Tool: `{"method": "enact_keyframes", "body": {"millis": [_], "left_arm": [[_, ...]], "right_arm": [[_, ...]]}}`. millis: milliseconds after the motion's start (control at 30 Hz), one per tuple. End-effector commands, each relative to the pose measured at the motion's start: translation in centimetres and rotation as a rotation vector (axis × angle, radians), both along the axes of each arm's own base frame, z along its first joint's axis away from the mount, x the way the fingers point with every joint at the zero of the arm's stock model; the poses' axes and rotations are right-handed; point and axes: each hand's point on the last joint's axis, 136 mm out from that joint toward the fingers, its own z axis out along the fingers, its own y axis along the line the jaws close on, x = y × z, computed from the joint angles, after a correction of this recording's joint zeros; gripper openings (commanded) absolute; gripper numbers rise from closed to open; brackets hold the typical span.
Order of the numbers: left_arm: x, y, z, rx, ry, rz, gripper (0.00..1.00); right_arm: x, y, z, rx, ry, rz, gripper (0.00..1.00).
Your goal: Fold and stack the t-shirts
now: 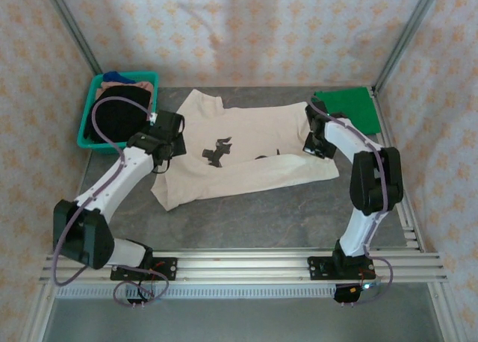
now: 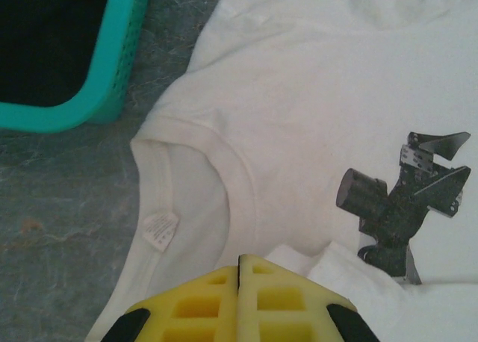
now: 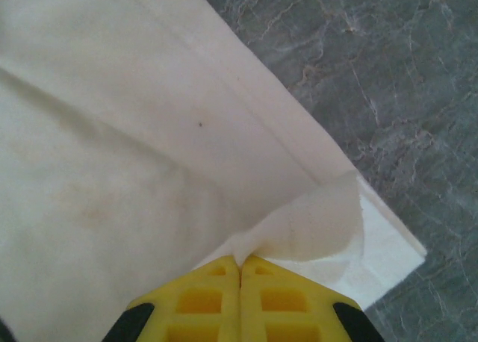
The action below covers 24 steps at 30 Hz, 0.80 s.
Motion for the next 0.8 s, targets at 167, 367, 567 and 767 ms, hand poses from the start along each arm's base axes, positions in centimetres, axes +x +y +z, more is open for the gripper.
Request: {"method": "enact_keyframes", "body": {"millis": [167,367,567,767], "left_arm": [[4.1,-0.8,0.5,-0.022,-0.008,-0.052,0.0],[5.5,-1.1,0.6,-0.039,0.014,-0.064,0.0],[2.5,-1.5,2.8,-0.096,0.0,-0.097,0.0],[-4.0,-0.9,3.7,-0.156,-0.03,-0.098,0.0]], "right_arm": [[-0.2,-3.9,0.2,-0.139,0.061,-0.015,0.06],[-1.3,-3.5,-0.1,-0.082,0.092,-0.005,0.06],[-5.4,-2.2,0.6,0.025,0.076,0.0,0.06],[-11.5,-1.5,0.5,0.07,0.129,-0.022,0.06]]}}
